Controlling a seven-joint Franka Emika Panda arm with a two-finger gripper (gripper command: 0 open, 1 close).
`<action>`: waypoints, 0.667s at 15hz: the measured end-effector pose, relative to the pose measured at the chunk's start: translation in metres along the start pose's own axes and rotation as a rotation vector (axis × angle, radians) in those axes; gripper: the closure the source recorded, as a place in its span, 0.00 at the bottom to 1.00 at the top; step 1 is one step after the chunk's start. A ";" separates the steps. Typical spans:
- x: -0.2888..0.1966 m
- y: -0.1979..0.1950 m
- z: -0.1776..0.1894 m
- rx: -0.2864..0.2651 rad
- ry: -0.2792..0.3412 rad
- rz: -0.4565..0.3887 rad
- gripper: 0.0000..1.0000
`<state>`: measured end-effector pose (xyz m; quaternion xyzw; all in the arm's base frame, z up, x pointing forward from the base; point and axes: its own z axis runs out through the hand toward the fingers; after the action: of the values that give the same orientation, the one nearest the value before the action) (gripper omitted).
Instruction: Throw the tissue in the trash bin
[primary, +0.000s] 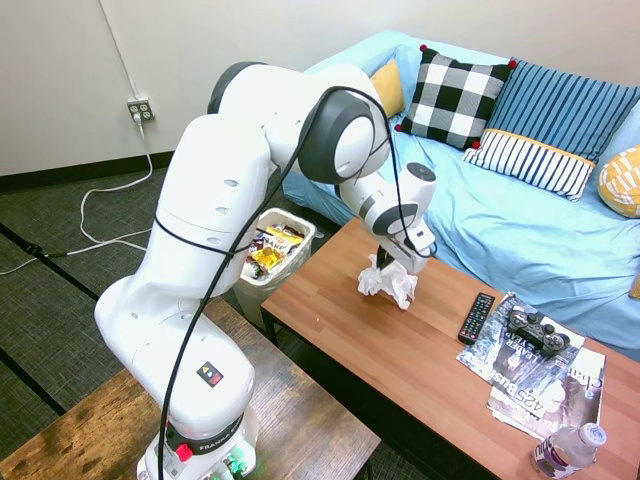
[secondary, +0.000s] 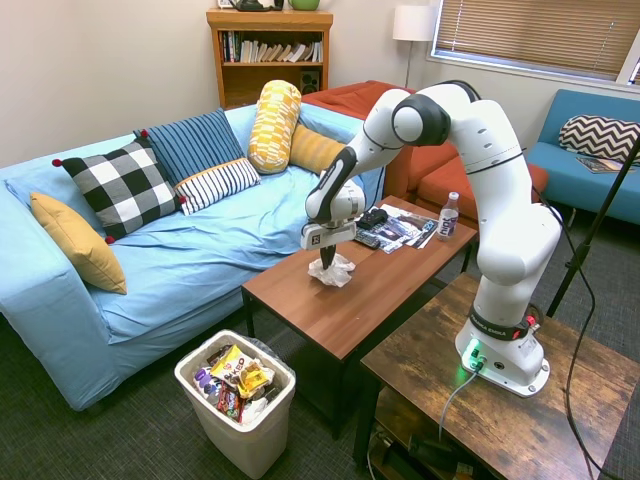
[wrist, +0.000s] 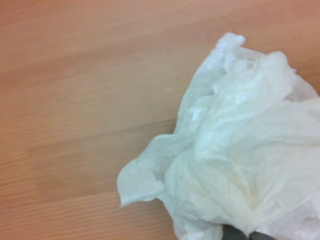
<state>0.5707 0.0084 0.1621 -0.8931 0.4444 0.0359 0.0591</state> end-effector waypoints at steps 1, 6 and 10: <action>-0.012 -0.005 -0.019 0.018 0.011 -0.024 1.00; -0.130 -0.044 -0.067 0.008 0.083 -0.215 1.00; -0.234 -0.089 -0.036 -0.054 0.129 -0.356 1.00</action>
<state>0.5011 0.2416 0.2321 -0.9593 0.2813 -0.0206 0.0120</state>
